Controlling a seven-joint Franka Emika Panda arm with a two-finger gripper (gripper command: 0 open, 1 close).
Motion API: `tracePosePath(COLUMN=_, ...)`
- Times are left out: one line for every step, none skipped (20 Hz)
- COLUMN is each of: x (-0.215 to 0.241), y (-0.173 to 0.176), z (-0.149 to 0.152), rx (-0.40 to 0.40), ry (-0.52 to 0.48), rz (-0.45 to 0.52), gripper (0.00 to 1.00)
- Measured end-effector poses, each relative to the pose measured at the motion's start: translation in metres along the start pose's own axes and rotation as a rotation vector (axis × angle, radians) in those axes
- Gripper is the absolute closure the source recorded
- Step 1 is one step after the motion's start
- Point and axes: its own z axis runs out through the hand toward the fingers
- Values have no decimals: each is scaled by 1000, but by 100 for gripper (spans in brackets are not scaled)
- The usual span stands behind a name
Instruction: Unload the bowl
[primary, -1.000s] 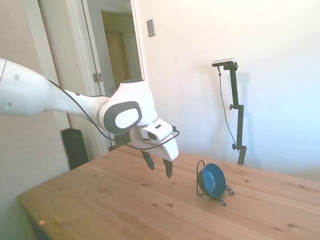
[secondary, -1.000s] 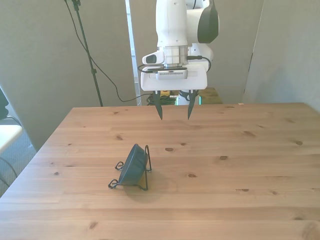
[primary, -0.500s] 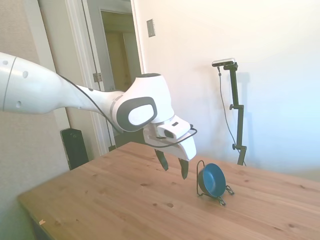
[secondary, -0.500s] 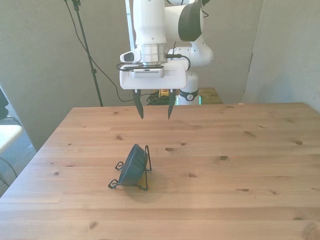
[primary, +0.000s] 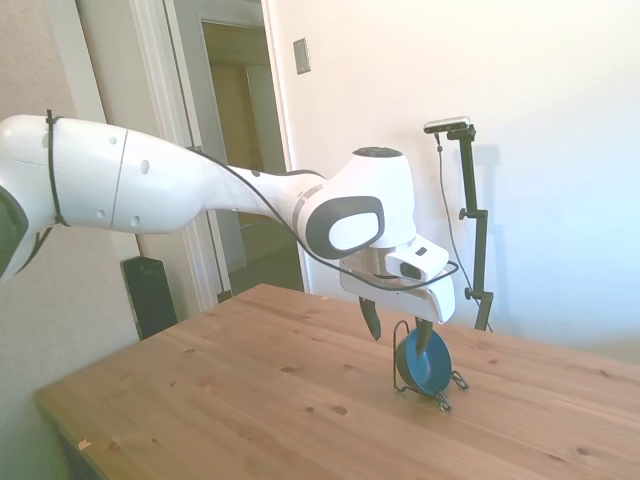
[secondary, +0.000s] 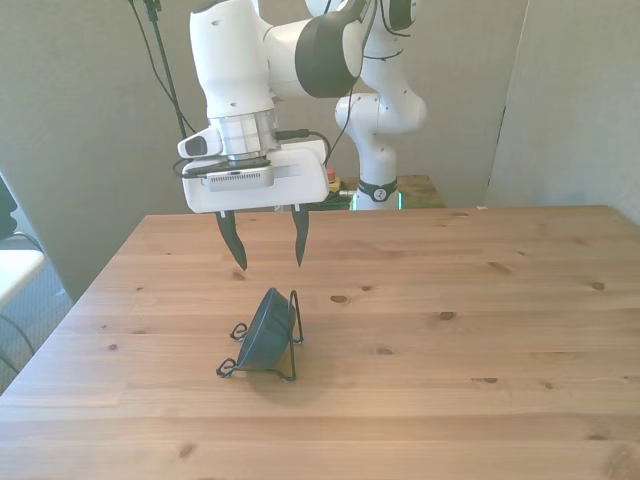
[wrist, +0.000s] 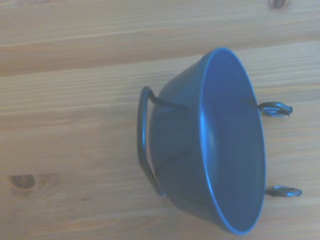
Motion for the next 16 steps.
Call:
tracePosePath(x=5, y=1, z=-2, rx=2, ry=-7, rz=-5, gripper=0)
tracePosePath(x=10, y=0, z=-3, rx=5, ry=-8, rz=-5, gripper=0)
tracePosePath(x=19, y=-3, z=-2, rx=1, ry=-6, rz=-6, gripper=0)
tracePosePath(x=19, y=-3, z=-3, rx=2, ry=-6, rz=-9, gripper=0)
tracePosePath(x=19, y=-3, z=-2, rx=1, ry=-6, rz=-19, gripper=0)
tracePosePath(x=19, y=-3, z=-1, rx=1, ry=-8, rz=-31, gripper=0)
tracePosePath(x=18, y=-2, z=0, rx=0, ry=-10, rz=-41, gripper=0)
tracePosePath(x=18, y=-1, z=1, rx=-1, ry=-12, rz=-51, gripper=0)
tracePosePath(x=19, y=0, z=1, rx=-2, ry=-15, rz=-65, gripper=0)
tracePosePath(x=19, y=2, z=2, rx=-3, ry=-23, rz=-78, gripper=0)
tracePosePath(x=19, y=5, z=3, rx=-1, ry=-32, rz=-91, gripper=0)
tracePosePath(x=20, y=7, z=4, rx=7, ry=-40, rz=-106, gripper=0)
tracePosePath(x=21, y=8, z=6, rx=14, ry=-47, rz=-121, gripper=0)
tracePosePath(x=22, y=9, z=10, rx=25, ry=-57, rz=-134, gripper=0)
tracePosePath(x=23, y=10, z=14, rx=36, ry=-65, rz=-147, gripper=0)
tracePosePath(x=23, y=10, z=19, rx=45, ry=-74, rz=-159, gripper=0)
